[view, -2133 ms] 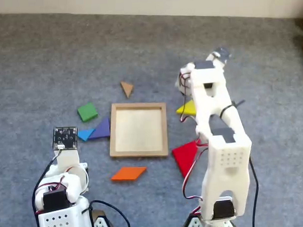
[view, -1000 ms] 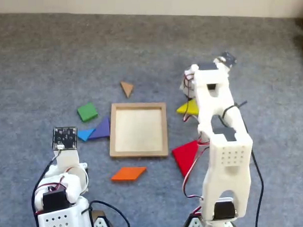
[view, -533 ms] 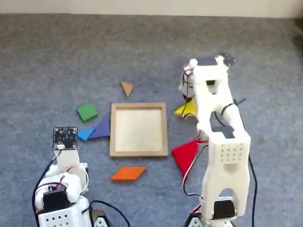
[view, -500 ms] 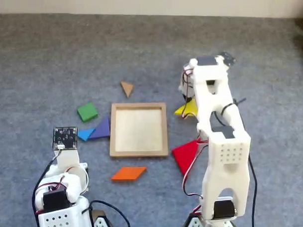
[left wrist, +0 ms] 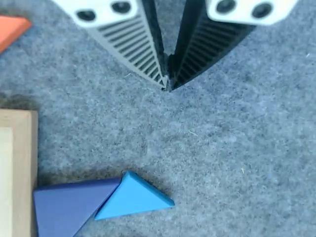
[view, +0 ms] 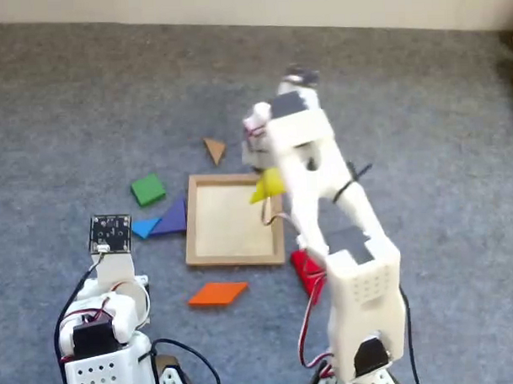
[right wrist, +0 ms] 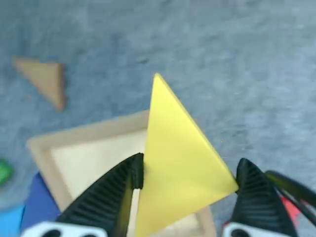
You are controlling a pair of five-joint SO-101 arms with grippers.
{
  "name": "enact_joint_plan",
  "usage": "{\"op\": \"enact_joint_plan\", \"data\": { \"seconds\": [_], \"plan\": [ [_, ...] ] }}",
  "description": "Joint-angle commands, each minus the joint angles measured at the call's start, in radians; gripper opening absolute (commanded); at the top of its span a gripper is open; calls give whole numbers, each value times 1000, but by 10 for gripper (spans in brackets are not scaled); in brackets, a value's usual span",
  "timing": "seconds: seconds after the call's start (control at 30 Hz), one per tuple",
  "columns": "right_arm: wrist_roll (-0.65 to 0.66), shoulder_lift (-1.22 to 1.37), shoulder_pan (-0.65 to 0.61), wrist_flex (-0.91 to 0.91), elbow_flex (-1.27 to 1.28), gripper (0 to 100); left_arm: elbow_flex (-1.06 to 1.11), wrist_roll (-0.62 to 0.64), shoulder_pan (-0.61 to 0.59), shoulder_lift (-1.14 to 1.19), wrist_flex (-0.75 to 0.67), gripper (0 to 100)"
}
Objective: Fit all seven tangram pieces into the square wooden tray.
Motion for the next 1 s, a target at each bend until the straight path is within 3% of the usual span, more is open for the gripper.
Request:
{"op": "enact_joint_plan", "data": {
  "seconds": [0.0,0.3,0.47,0.97],
  "plan": [
    [80,-79,-104,-4,-45,232,21,-5,-18,-61,8,7],
    [150,-21,-223,-12,-53,232,21,-5,-18,-61,8,7],
    [144,108,-246,-119,-54,232,21,-5,-18,-61,8,7],
    [143,171,-298,-120,-58,240,21,-5,-18,-61,8,7]
  ]
}}
